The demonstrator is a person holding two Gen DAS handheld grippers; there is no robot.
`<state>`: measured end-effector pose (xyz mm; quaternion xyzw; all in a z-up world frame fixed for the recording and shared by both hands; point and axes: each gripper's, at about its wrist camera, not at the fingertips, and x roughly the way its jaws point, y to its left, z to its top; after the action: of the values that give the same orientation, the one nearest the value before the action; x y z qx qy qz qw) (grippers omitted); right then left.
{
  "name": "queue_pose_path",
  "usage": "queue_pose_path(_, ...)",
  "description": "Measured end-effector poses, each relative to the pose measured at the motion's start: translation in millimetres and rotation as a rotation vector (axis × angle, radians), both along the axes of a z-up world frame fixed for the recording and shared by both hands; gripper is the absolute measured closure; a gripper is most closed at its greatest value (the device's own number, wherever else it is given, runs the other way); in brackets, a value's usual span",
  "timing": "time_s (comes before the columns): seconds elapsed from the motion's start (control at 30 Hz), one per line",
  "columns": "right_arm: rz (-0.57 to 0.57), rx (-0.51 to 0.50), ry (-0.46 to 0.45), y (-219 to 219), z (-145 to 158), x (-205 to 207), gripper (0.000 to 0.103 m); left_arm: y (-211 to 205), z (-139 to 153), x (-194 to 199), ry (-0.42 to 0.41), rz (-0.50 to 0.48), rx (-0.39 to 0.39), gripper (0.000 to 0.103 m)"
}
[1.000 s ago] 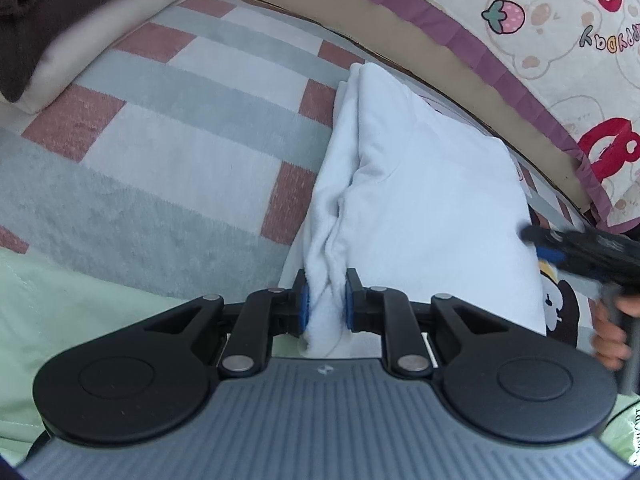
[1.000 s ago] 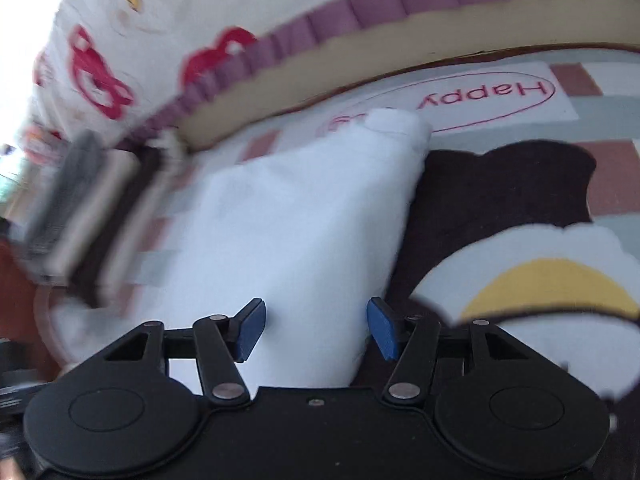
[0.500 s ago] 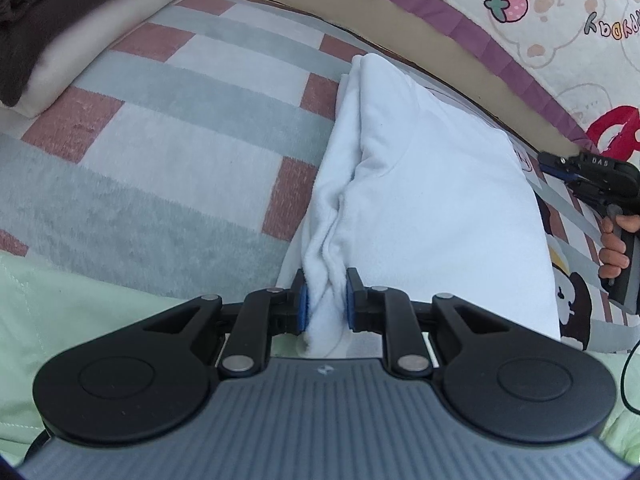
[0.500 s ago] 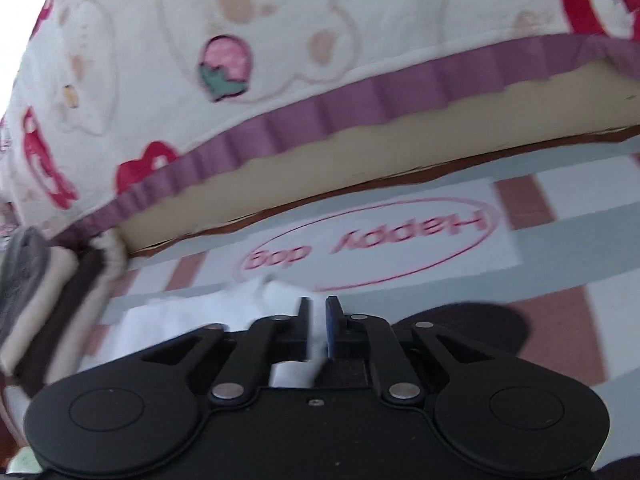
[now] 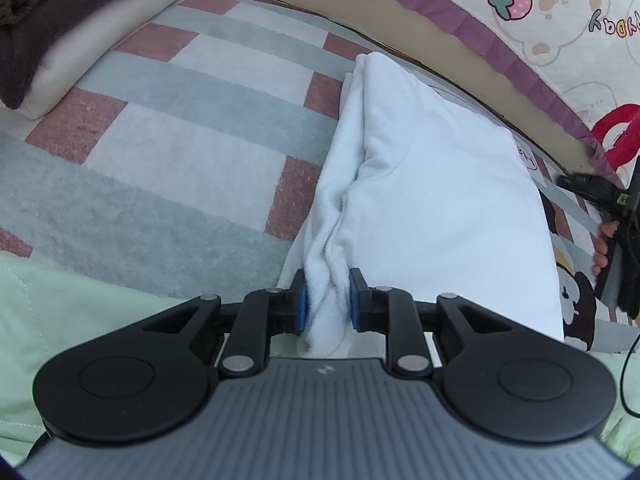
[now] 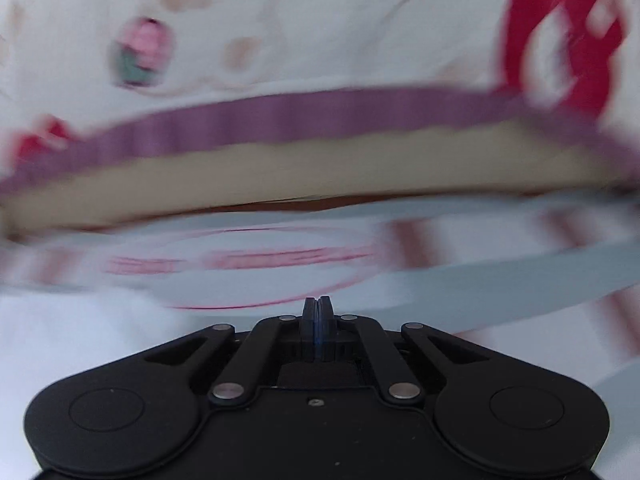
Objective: Fold clothes
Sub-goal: 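Grasp the other end of the folded white shirt with the right gripper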
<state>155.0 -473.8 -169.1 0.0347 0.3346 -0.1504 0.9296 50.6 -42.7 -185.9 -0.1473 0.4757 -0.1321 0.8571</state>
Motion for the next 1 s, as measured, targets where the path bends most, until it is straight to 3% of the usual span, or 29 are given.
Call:
queue_pose_path(0.03,-0.053,-0.085,0.021,-1,2,-1,0.092,0,0,0,0.001,0.000,0.001,0.082)
queue_pose_path(0.1,-0.062,0.060,0.019,-13,8,-6,0.071,1,0,1,0.003,0.002,-0.003,0.082)
queue_pose_path(0.13,-0.010,0.251,0.014,-21,8,-10,0.048,2,0,1,0.006,0.005,-0.009,0.082)
queue_pose_path(0.17,0.035,0.462,-0.005,-28,4,-15,0.043,4,0,2,0.009,0.008,-0.017,0.082)
queue_pose_path(0.2,0.059,0.622,-0.018,-30,-1,-20,0.043,6,0,3,0.014,0.015,-0.029,0.081)
queue_pose_path(0.27,0.103,0.816,0.016,-22,-16,-28,0.043,9,-1,4,0.024,0.026,-0.053,0.081)
queue_pose_path(0.4,0.194,0.916,0.106,11,-34,-35,0.043,13,-3,5,0.033,0.026,-0.080,0.081)
queue_pose_path(0.47,0.207,0.979,0.128,24,-39,-39,0.036,15,-4,8,0.041,0.026,-0.098,0.080)
queue_pose_path(0.63,0.268,0.857,0.067,44,-36,-22,0.034,20,-11,17,0.049,0.021,-0.187,0.070)
queue_pose_path(0.67,0.278,0.835,0.037,43,-35,-20,0.053,19,-9,17,0.045,0.008,-0.172,0.071)
queue_pose_path(0.7,0.303,0.811,-0.007,46,-30,-20,0.071,16,-6,17,0.036,-0.008,-0.136,0.080)
queue_pose_path(0.73,0.331,0.783,-0.054,48,-23,-21,0.073,12,0,15,0.009,-0.029,-0.086,0.087)
queue_pose_path(0.8,0.427,0.674,-0.168,61,5,-32,0.075,-1,12,6,-0.081,-0.070,0.017,0.089)
queue_pose_path(0.9,0.438,0.565,-0.142,64,10,-28,0.075,-20,25,-5,-0.184,-0.106,0.125,0.090)
queue_pose_path(1.0,0.447,0.455,-0.117,68,14,-25,0.075,-19,17,4,-0.124,-0.106,0.021,0.088)
